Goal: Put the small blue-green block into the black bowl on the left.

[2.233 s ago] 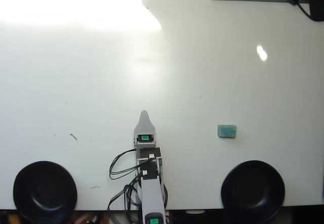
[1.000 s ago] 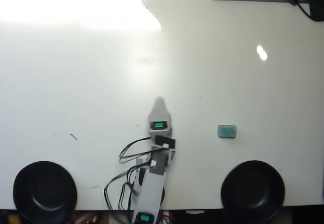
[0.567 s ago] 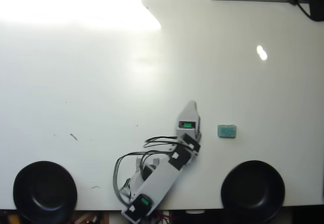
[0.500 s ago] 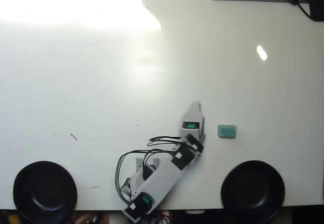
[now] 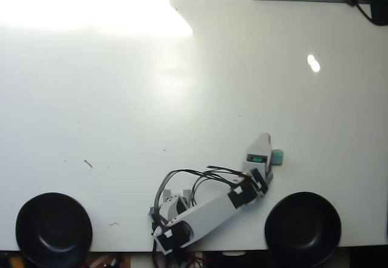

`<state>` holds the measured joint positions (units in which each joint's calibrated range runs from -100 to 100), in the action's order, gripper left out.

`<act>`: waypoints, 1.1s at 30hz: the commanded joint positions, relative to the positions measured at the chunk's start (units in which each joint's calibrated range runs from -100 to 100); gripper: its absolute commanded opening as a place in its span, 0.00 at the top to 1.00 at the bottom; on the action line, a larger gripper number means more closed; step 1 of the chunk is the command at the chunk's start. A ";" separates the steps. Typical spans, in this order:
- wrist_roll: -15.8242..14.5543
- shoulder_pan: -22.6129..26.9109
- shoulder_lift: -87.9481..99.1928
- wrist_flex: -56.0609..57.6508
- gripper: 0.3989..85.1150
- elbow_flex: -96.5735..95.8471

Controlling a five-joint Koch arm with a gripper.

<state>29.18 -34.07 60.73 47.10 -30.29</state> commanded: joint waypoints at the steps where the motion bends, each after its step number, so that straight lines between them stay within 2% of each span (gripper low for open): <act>1: 1.37 -1.71 -1.33 0.29 0.46 5.61; 14: 2.74 -5.47 -16.22 -4.09 0.46 7.74; 33: 3.86 -5.23 -32.18 -16.98 0.47 5.06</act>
<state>32.50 -39.29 28.28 33.53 -26.69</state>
